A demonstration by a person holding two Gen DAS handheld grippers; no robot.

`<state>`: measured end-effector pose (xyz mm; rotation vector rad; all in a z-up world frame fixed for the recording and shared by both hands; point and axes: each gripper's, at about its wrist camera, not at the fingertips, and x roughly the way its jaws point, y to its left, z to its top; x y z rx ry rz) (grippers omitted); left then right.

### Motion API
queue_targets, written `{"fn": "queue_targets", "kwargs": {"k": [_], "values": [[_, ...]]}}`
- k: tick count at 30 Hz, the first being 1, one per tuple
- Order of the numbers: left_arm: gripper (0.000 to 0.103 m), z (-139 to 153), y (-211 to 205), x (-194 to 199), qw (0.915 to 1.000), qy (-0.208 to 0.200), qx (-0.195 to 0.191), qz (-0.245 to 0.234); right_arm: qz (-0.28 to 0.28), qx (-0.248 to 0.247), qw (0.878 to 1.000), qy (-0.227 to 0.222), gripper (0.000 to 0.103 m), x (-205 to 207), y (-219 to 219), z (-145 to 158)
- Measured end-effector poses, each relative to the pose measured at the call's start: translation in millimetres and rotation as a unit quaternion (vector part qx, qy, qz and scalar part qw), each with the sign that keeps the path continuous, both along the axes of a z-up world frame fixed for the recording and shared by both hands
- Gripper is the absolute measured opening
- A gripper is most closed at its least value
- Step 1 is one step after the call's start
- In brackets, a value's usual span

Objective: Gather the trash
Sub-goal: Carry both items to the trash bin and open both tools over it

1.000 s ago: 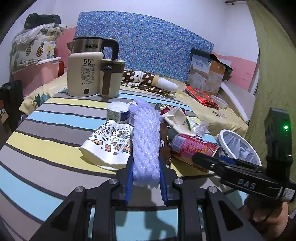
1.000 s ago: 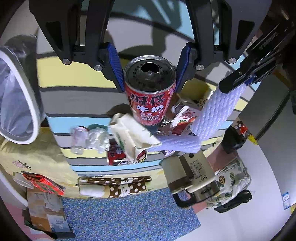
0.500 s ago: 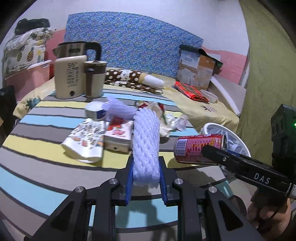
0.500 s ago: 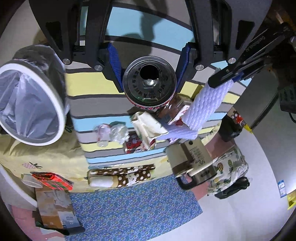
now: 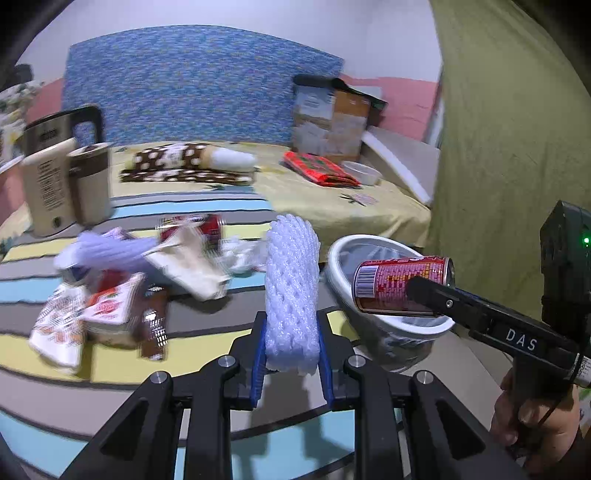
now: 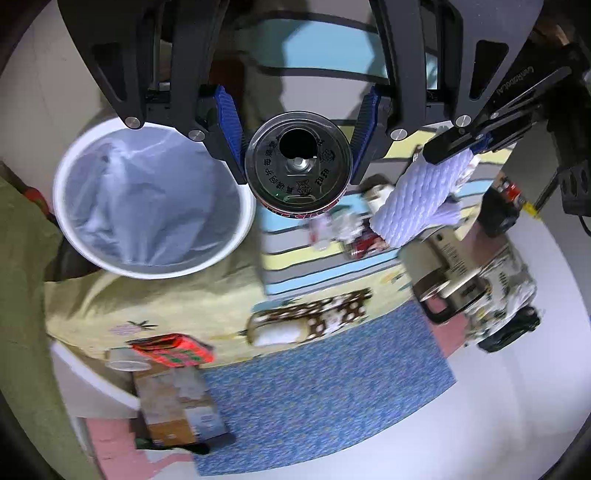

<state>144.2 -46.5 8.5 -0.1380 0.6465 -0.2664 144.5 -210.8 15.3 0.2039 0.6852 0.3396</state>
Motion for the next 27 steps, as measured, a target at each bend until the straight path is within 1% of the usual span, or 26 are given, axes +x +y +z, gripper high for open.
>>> {"fn": "queue_targets", "kwargs": {"k": [6, 13, 19, 27], "values": [[0.024, 2, -41, 20, 0.9993, 0.0, 0.002, -0.038, -0.043, -0.007, 0.999, 0.002, 0.055, 4, -30, -3], [0.024, -8, -73, 39, 0.9977, 0.011, 0.009, -0.066, -0.076, -0.017, 0.997, 0.019, 0.055, 12, -55, -16], [0.024, -19, -93, 55, 0.9964, 0.026, 0.013, -0.08, -0.085, -0.02, 0.995, 0.041, 0.055, 19, -69, -27], [0.024, -32, -108, 73, 0.9951, 0.039, 0.011, -0.09, -0.089, -0.032, 0.994, 0.062, 0.056, 28, -77, -35]]}}
